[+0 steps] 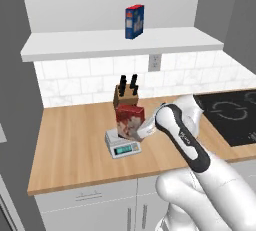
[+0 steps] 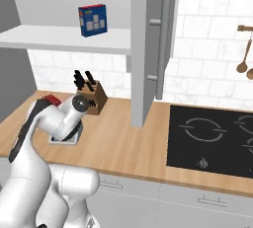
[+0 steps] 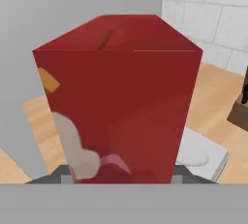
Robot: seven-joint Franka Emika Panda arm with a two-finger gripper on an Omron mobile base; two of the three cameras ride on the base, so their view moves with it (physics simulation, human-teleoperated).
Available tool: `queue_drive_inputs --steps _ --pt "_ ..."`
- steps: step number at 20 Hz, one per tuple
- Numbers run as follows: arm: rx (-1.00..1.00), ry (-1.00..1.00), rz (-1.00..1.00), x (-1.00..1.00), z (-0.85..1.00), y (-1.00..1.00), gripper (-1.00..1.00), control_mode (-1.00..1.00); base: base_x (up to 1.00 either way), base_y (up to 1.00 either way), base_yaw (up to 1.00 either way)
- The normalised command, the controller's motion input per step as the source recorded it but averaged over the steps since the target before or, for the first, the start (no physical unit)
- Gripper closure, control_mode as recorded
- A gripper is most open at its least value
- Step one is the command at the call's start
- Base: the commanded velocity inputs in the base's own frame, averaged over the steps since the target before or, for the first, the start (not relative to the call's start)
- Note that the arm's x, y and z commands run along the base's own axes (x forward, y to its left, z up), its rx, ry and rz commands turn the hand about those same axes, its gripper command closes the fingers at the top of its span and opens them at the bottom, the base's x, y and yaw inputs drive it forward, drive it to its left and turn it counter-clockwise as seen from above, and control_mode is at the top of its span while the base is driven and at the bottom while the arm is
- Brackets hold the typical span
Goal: Pick the cereal and place it on the digital scale for weighing, and close the cabinet.
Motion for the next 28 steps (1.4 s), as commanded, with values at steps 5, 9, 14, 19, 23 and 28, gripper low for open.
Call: queue_drive_inputs --steps 5,9,14,19,23,28 --pt "0.00 -0.03 0.04 0.54 -0.26 0.00 1.00 -1.00 0.00 0.00 0.00" --pt "0.00 0.01 0.05 0.72 -0.12 0.00 1.00 -1.00 0.00 0.00 0.00" --pt "0.00 0.01 0.06 0.46 -0.09 0.01 1.00 -1.00 0.00 0.00 0.00" --pt "0.00 0.00 0.05 0.18 -0.36 0.23 1.00 -1.00 0.00 0.00 0.00" --pt "0.00 0.00 0.03 0.10 -0.41 0.35 1.00 -1.00 0.00 0.00 0.00" --pt "0.00 0.00 0.01 0.36 -0.03 0.13 1.00 -1.00 0.00 0.00 0.00"
